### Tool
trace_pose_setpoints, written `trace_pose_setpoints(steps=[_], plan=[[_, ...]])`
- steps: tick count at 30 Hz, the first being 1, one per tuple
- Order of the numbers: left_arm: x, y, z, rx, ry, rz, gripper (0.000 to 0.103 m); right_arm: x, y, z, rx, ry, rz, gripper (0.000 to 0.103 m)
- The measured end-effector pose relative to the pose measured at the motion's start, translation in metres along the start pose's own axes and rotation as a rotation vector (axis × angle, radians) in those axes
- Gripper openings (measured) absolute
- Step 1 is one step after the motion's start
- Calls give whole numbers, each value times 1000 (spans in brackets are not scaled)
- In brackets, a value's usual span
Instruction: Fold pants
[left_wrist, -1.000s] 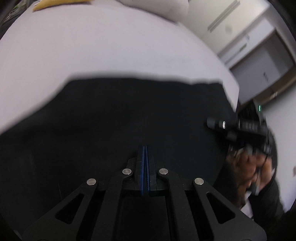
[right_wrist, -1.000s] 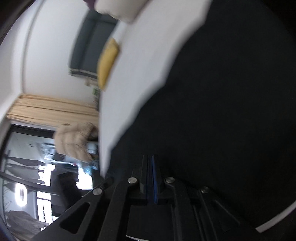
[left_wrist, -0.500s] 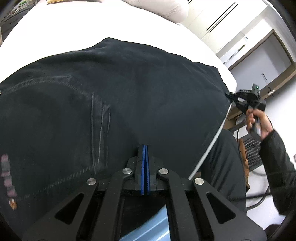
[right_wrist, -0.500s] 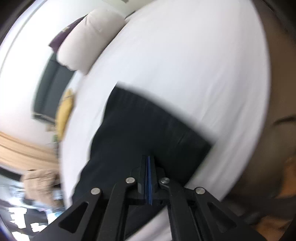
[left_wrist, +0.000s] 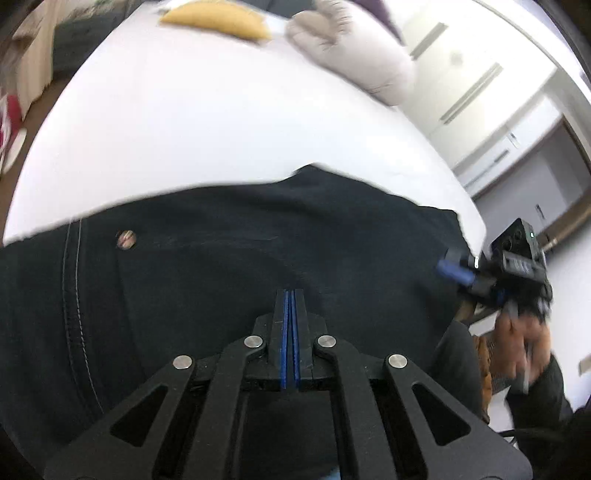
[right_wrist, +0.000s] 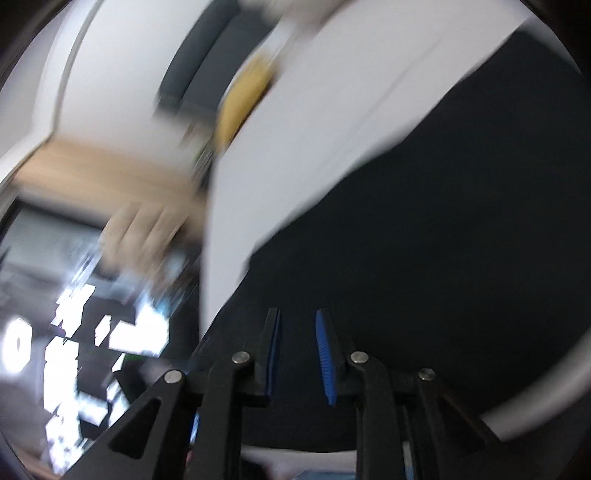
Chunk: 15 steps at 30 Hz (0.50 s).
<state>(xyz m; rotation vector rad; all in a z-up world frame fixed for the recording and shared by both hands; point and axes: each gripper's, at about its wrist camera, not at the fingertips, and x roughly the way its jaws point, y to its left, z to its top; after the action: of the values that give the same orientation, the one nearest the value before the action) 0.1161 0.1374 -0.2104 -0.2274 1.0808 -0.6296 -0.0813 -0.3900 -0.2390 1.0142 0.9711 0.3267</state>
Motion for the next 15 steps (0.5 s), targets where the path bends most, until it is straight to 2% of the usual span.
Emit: trace_pose_setpoints(steps=[1, 4, 6, 8, 10, 11, 15], plan=[[7, 11, -4, -18, 18, 32, 1, 41, 10, -11, 6, 89, 27, 23], [-2, 40, -16, -93, -9, -1, 0, 124, 32, -30, -13, 231, 60, 20], [-5, 42, -20, -95, -26, 8, 1, 138, 36, -33, -18, 236, 54, 16], [-18, 56, -29, -96, -39, 3, 0, 134, 31, -11, -4, 222, 51, 16], [-31, 72, -38, -114, -51, -28, 0, 127, 26, 7, -7, 183, -3, 7], [-37, 79, -41, -120, -58, -29, 0, 115, 14, 18, 9, 151, -39, 0], [-51, 92, -58, -140, -74, 4, 0, 45, -34, 47, 69, 0, -115, 0]])
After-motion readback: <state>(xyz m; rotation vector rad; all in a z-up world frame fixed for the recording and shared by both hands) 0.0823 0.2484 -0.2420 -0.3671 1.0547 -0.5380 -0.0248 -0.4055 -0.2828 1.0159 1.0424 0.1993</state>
